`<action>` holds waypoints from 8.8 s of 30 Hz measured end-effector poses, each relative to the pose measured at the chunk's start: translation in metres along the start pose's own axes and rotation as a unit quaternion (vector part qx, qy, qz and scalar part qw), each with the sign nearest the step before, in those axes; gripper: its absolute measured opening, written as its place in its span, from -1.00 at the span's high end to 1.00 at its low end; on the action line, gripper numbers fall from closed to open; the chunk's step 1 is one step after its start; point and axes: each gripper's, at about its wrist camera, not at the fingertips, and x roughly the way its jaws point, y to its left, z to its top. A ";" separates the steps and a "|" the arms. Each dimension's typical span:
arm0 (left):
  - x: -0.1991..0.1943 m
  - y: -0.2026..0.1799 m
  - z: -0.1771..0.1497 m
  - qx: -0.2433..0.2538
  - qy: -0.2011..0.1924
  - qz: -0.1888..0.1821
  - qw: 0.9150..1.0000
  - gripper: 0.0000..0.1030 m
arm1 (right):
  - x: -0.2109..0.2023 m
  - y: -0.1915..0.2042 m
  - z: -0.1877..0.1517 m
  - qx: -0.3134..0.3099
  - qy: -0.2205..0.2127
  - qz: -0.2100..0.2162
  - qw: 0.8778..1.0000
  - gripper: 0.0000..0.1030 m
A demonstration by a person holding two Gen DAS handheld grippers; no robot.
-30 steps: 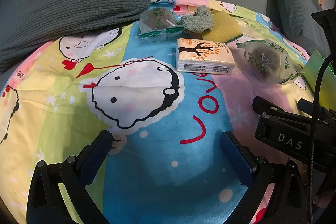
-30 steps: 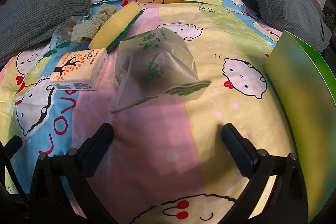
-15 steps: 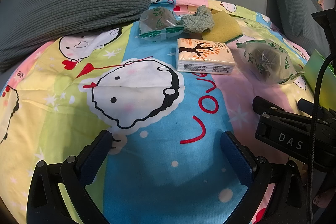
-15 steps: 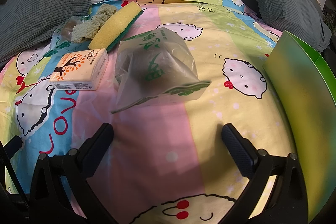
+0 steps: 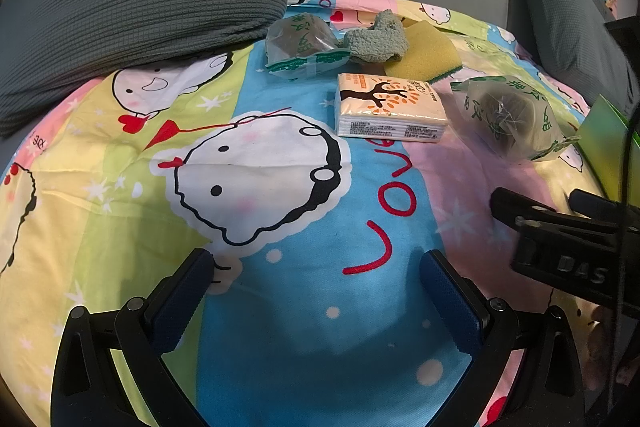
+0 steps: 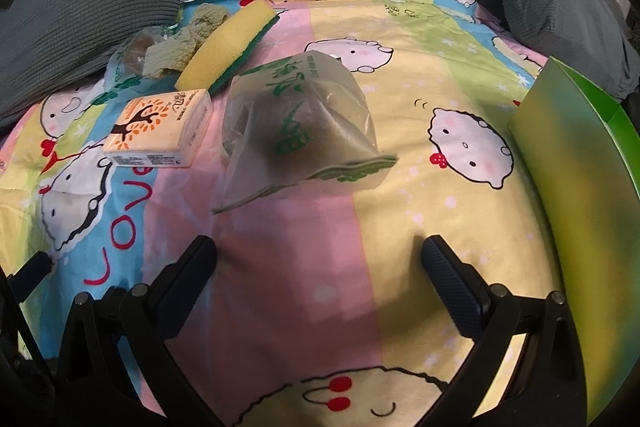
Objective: Organize objects
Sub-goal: 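Move the right gripper over the clear green-printed plastic bag, then close the right gripper on the clear green-printed bag and lift it, then carry the bag into the green-rimmed box and open the right gripper, then move the right gripper back to the orange-printed tissue pack, then grasp the orange-printed tissue pack with the right gripper and lift it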
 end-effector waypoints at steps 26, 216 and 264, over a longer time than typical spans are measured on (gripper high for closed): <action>-0.028 0.025 0.044 -0.188 -0.027 -0.159 0.969 -1.00 | -0.032 -0.065 0.071 0.125 -0.028 0.191 0.973 -0.74; -0.079 0.091 0.007 -0.200 0.011 -0.044 0.979 -0.57 | 0.001 0.062 0.042 -0.017 0.075 0.162 0.984 -0.45; -0.052 -0.030 0.023 -0.101 0.043 -0.187 0.976 0.05 | -0.024 -0.015 0.022 0.074 0.108 0.268 0.954 0.13</action>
